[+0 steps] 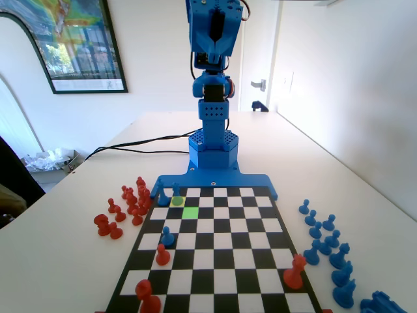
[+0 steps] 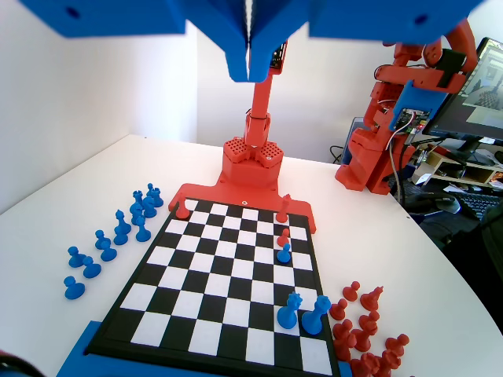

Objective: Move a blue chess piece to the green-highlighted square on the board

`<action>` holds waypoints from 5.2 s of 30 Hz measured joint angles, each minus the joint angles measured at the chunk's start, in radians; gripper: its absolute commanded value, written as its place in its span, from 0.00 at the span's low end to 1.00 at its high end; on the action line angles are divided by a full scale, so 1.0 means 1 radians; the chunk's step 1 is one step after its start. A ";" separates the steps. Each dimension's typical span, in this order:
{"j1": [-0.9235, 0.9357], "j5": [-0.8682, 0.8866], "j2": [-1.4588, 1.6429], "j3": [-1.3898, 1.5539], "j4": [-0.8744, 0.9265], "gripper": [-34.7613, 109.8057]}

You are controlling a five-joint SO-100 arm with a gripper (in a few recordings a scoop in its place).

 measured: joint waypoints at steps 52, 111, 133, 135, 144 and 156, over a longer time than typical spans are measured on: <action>-0.006 0.000 0.000 0.000 0.000 0.25; 0.426 -1.166 -1.086 0.051 -0.330 0.25; 0.391 -1.169 -1.212 0.138 -0.538 0.33; 0.388 -1.169 -1.227 0.150 -0.555 0.33; 0.360 -1.169 -1.262 0.195 -0.604 0.33; 0.367 -1.169 -1.272 0.242 -0.666 0.33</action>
